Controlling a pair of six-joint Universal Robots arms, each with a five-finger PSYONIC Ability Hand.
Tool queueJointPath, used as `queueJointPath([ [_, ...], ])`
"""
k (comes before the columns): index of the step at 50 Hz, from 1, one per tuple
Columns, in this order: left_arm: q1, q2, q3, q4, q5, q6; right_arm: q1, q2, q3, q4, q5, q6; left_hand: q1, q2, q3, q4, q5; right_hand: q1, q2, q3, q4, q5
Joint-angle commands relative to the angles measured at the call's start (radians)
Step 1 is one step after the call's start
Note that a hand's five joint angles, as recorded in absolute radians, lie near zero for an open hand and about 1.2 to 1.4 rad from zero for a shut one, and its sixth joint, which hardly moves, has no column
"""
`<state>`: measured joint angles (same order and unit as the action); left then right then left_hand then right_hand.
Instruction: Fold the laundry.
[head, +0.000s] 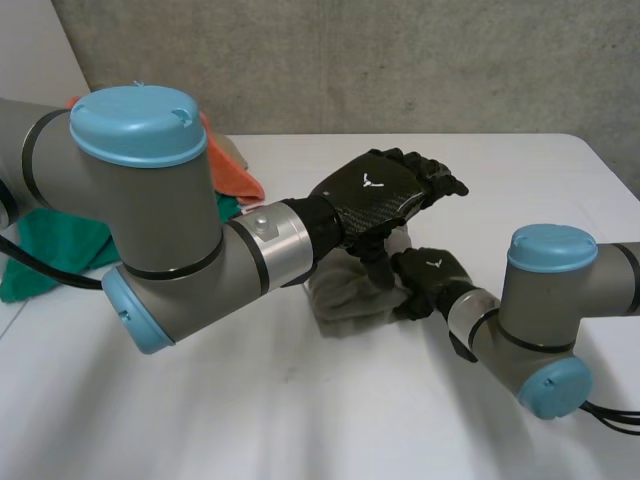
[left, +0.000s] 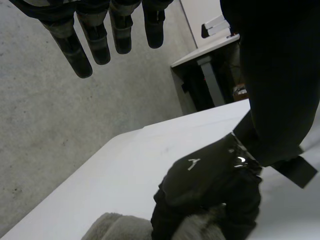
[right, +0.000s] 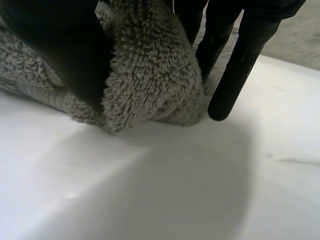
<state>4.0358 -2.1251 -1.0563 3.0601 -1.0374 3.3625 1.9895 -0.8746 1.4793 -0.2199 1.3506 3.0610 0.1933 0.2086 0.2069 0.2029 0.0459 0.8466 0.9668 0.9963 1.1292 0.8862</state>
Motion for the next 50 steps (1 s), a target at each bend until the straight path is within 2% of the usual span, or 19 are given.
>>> queueJointPath([
  [1, 0.002, 0.002, -0.004, 0.0, 0.0, 0.0, -0.012, -0.027, -0.047, -0.073, 0.099, -0.001, -0.003, -0.019, -0.017, -0.013, -0.03, 0.55, 0.429, 0.4, 0.267, 0.336],
  [7, 0.005, 0.014, -0.005, 0.0, 0.0, 0.0, -0.093, -0.035, -0.16, -0.075, 0.104, -0.002, 0.0, -0.016, -0.014, -0.01, -0.027, 0.55, 0.429, 0.4, 0.267, 0.336],
  [11, 0.006, 0.025, -0.004, 0.0, -0.006, -0.002, -0.208, 0.038, -0.295, -0.056, 0.108, -0.014, 0.0, -0.016, -0.014, -0.01, -0.027, 0.55, 0.429, 0.4, 0.267, 0.336],
  [16, 0.005, 0.04, -0.005, 0.0, -0.026, -0.011, -0.362, 0.198, -0.554, 0.01, 0.111, -0.047, -0.003, -0.019, -0.017, -0.013, -0.03, 0.55, 0.429, 0.4, 0.267, 0.336],
  [22, 0.002, 0.054, -0.004, 0.0, -0.029, -0.021, -0.46, 0.38, -0.855, 0.065, 0.111, -0.054, -0.009, -0.024, -0.023, -0.019, -0.036, 0.55, 0.429, 0.4, 0.267, 0.336],
  [27, -0.004, 0.059, -0.007, 0.0, -0.03, -0.032, -0.53, 0.558, -1.15, 0.181, 0.105, -0.073, -0.009, -0.024, -0.023, -0.019, -0.036, 0.55, 0.429, 0.4, 0.267, 0.336],
  [32, -0.015, 0.06, -0.021, 0.0, -0.029, -0.037, -0.552, 0.628, -1.251, 0.221, 0.093, -0.09, -0.009, -0.024, -0.023, -0.019, -0.036, 0.55, 0.429, 0.4, 0.267, 0.336],
  [33, -0.017, 0.06, -0.024, 0.0, -0.03, -0.037, -0.554, 0.628, -1.249, 0.221, 0.096, -0.093, -0.009, -0.024, -0.023, -0.019, -0.036, 0.368, 0.247, 0.218, 0.085, 0.153],
  [35, -0.017, 0.06, -0.031, 0.0, -0.029, -0.037, -0.557, 0.629, -1.245, 0.221, 0.114, -0.102, -0.009, -0.024, -0.023, -0.019, -0.036, -0.672, -0.792, -0.822, -0.955, -0.886],
  [42, -0.015, 0.059, -0.037, 0.0, -0.029, -0.037, -0.574, 0.631, -1.24, 0.221, 0.176, -0.215, -0.009, -0.024, -0.023, -0.019, -0.036, -0.672, -0.792, -0.822, -0.955, -0.886],
  [47, -0.014, 0.059, -0.05, 0.002, -0.029, -0.035, -0.604, 0.617, -1.24, 0.211, 0.3, -0.384, -0.009, -0.024, -0.023, -0.019, -0.036, -0.672, -0.792, -0.822, -0.955, -0.886],
  [50, -0.014, 0.059, -0.051, 0.002, -0.029, -0.037, -0.606, 0.602, -1.228, 0.192, 0.311, -0.45, -0.009, -0.024, -0.023, -0.019, -0.036, -0.672, -0.792, -0.822, -0.955, -0.886],
])
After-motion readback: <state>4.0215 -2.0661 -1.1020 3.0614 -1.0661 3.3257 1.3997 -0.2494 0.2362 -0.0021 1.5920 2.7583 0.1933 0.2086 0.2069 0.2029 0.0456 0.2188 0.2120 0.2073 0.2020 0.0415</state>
